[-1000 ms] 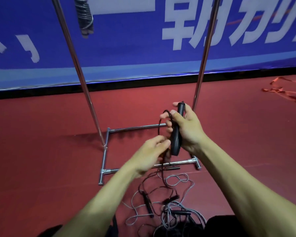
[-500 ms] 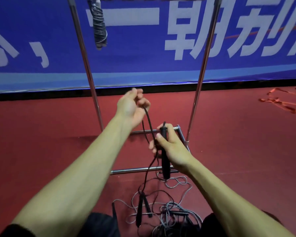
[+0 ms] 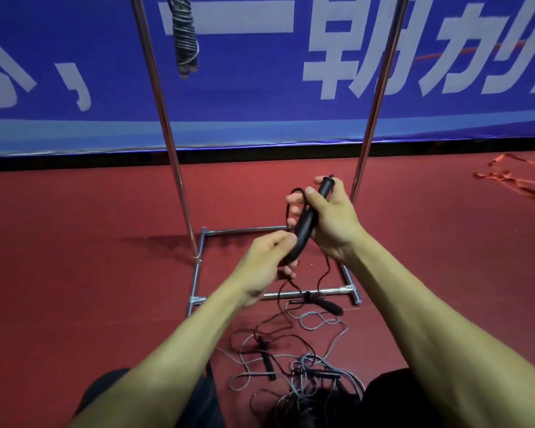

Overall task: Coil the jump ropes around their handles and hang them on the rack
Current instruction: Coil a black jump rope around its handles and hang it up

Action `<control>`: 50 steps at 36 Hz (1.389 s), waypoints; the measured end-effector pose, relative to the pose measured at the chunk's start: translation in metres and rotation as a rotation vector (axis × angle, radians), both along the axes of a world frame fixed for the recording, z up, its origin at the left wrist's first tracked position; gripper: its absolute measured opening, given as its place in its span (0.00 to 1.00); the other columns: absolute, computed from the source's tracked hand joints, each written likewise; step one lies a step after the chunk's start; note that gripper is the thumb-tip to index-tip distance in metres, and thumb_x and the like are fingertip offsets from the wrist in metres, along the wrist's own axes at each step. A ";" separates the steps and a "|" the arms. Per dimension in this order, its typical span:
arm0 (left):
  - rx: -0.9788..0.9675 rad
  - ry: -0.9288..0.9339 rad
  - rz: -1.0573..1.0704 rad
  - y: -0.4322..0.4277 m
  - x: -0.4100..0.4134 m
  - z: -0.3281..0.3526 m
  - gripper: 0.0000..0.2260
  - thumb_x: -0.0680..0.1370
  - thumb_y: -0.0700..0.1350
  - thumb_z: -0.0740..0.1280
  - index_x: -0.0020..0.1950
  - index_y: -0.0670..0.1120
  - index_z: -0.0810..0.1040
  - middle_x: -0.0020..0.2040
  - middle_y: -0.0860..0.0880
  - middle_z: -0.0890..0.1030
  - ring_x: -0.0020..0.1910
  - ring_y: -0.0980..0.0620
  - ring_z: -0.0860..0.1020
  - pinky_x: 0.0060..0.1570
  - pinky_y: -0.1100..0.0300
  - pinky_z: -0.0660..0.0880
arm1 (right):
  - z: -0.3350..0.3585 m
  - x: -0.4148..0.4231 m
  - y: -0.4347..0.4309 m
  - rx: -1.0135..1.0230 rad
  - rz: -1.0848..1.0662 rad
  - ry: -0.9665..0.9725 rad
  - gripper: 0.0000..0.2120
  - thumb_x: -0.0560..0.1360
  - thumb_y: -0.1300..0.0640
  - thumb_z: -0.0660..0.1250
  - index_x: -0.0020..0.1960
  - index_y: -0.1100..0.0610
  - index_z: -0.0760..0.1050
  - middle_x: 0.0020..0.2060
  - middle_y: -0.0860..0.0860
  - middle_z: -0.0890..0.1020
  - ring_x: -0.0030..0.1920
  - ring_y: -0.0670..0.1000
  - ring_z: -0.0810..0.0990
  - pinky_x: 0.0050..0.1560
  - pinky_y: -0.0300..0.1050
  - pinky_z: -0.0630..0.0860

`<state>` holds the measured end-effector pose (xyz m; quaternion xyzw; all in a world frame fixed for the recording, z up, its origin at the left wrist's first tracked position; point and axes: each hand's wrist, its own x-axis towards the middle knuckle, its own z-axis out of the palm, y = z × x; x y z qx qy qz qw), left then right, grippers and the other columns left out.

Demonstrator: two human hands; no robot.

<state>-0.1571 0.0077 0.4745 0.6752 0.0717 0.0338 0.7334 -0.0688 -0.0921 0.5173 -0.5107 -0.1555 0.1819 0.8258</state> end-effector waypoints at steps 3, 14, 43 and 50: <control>-0.014 0.010 0.039 0.009 0.003 0.007 0.12 0.84 0.43 0.56 0.45 0.45 0.75 0.32 0.53 0.72 0.27 0.57 0.65 0.32 0.61 0.68 | 0.003 0.006 -0.014 0.030 0.067 0.088 0.05 0.84 0.61 0.54 0.56 0.53 0.63 0.44 0.58 0.84 0.40 0.58 0.85 0.40 0.55 0.83; -0.881 0.005 0.201 0.009 0.043 0.057 0.17 0.84 0.48 0.54 0.38 0.43 0.69 0.28 0.51 0.65 0.21 0.56 0.59 0.29 0.63 0.61 | -0.031 -0.022 -0.022 -0.260 0.314 0.072 0.10 0.83 0.61 0.56 0.61 0.50 0.69 0.52 0.56 0.82 0.42 0.56 0.81 0.47 0.59 0.79; 0.740 0.308 0.316 0.099 0.044 0.021 0.16 0.83 0.49 0.61 0.36 0.45 0.68 0.34 0.43 0.74 0.32 0.46 0.72 0.37 0.56 0.75 | -0.036 -0.015 -0.029 -0.202 0.438 -0.005 0.16 0.80 0.68 0.59 0.67 0.60 0.68 0.38 0.55 0.78 0.33 0.54 0.73 0.35 0.48 0.73; 0.787 -0.169 -0.132 0.054 0.023 0.013 0.06 0.81 0.47 0.62 0.54 0.45 0.72 0.43 0.55 0.81 0.46 0.54 0.77 0.52 0.57 0.72 | -0.025 -0.007 -0.022 -0.278 0.429 -0.077 0.10 0.81 0.66 0.60 0.61 0.61 0.70 0.39 0.55 0.79 0.32 0.54 0.75 0.31 0.46 0.75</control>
